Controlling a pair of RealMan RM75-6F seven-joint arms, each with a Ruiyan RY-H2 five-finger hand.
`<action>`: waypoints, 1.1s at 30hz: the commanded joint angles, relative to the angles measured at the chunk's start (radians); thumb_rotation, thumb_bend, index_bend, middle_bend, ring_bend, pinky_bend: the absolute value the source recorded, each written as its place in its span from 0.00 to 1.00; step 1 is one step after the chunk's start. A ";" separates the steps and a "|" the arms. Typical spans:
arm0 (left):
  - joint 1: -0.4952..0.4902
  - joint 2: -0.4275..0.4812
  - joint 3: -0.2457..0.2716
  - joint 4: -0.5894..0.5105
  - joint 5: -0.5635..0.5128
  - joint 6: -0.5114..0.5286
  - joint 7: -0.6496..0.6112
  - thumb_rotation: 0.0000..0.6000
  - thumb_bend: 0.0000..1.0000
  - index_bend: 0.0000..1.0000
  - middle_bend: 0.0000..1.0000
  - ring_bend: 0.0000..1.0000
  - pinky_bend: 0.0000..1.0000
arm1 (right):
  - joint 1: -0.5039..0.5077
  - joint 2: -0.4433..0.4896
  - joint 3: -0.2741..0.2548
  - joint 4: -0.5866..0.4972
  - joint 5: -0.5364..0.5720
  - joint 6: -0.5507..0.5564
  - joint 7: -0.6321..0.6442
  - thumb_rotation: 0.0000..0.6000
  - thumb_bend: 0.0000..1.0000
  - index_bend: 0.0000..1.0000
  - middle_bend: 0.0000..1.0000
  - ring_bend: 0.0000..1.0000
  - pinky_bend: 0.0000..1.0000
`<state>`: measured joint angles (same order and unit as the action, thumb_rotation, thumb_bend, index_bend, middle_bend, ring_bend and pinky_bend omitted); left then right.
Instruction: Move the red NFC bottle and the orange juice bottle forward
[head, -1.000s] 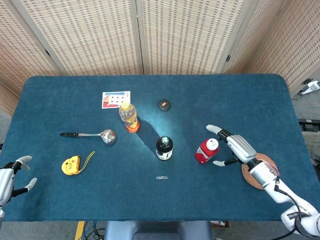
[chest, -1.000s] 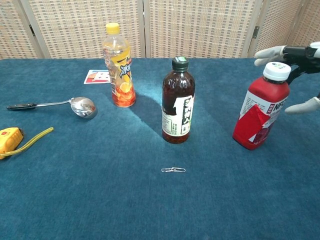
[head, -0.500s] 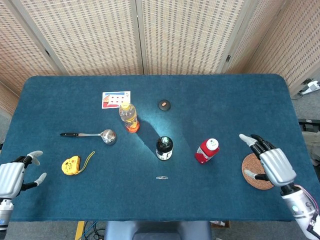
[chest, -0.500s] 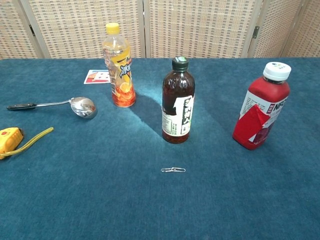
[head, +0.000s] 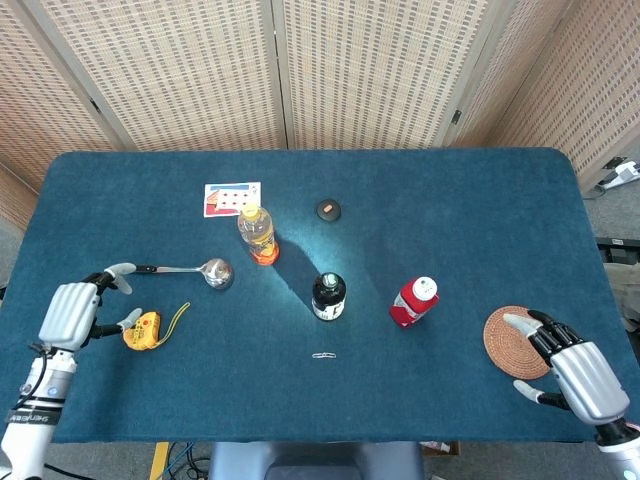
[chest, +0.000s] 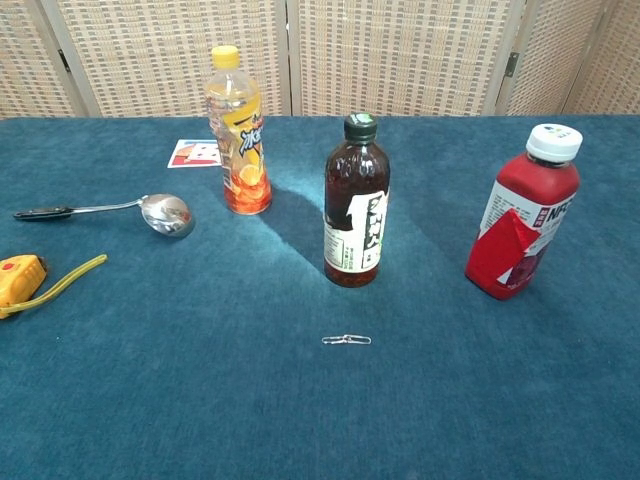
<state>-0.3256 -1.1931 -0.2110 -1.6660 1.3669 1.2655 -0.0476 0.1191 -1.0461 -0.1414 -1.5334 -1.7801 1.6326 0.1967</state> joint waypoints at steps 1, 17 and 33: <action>-0.045 -0.044 -0.036 0.024 -0.042 -0.036 -0.021 1.00 0.22 0.46 0.49 0.41 0.56 | -0.013 0.008 -0.004 0.002 -0.022 0.022 0.016 1.00 0.05 0.18 0.24 0.14 0.31; -0.221 -0.204 -0.136 0.188 -0.250 -0.201 -0.001 1.00 0.22 0.46 0.48 0.40 0.56 | -0.030 0.032 0.007 0.004 -0.043 0.028 0.055 1.00 0.05 0.18 0.24 0.14 0.31; -0.360 -0.310 -0.175 0.279 -0.446 -0.318 0.112 1.00 0.22 0.37 0.31 0.31 0.51 | -0.029 0.037 0.025 0.009 -0.030 0.000 0.070 1.00 0.05 0.18 0.24 0.14 0.31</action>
<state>-0.6725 -1.4929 -0.3830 -1.3954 0.9350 0.9613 0.0567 0.0906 -1.0099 -0.1166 -1.5243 -1.8103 1.6331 0.2656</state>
